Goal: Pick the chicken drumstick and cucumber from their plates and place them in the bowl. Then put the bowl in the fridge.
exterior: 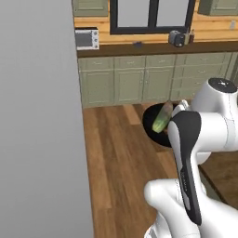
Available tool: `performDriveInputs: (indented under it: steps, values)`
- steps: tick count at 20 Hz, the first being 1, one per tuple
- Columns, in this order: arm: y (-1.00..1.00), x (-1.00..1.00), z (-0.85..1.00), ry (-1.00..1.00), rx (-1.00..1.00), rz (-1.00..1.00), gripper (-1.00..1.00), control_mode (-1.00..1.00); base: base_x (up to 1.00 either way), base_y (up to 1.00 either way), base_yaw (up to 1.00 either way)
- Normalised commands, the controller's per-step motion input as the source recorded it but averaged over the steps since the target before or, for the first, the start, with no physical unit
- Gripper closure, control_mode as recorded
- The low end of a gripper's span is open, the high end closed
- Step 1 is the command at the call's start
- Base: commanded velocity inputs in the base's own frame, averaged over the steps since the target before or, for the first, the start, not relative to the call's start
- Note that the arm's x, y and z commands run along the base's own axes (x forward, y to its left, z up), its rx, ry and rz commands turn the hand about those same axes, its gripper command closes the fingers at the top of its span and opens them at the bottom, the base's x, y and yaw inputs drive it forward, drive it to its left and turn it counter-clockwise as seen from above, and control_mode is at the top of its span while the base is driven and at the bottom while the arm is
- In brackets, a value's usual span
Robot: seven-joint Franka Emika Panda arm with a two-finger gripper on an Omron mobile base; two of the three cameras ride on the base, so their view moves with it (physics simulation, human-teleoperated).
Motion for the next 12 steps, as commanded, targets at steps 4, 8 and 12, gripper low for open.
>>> performDriveInputs:
  steps: [4, 8, 12]
  values:
    - [0.00, 0.00, 0.00, 0.00, 0.00, 0.00, 1.00, 1.00, 0.73, -0.25, 0.07]
    - [0.00, 0.00, 0.00, 0.00, 0.00, 0.00, 1.00, 1.00, 0.44, -0.39, 0.18]
    - [0.00, 0.00, 0.00, 0.00, 0.00, 0.00, 1.00, 1.00, 0.58, -0.49, 0.29]
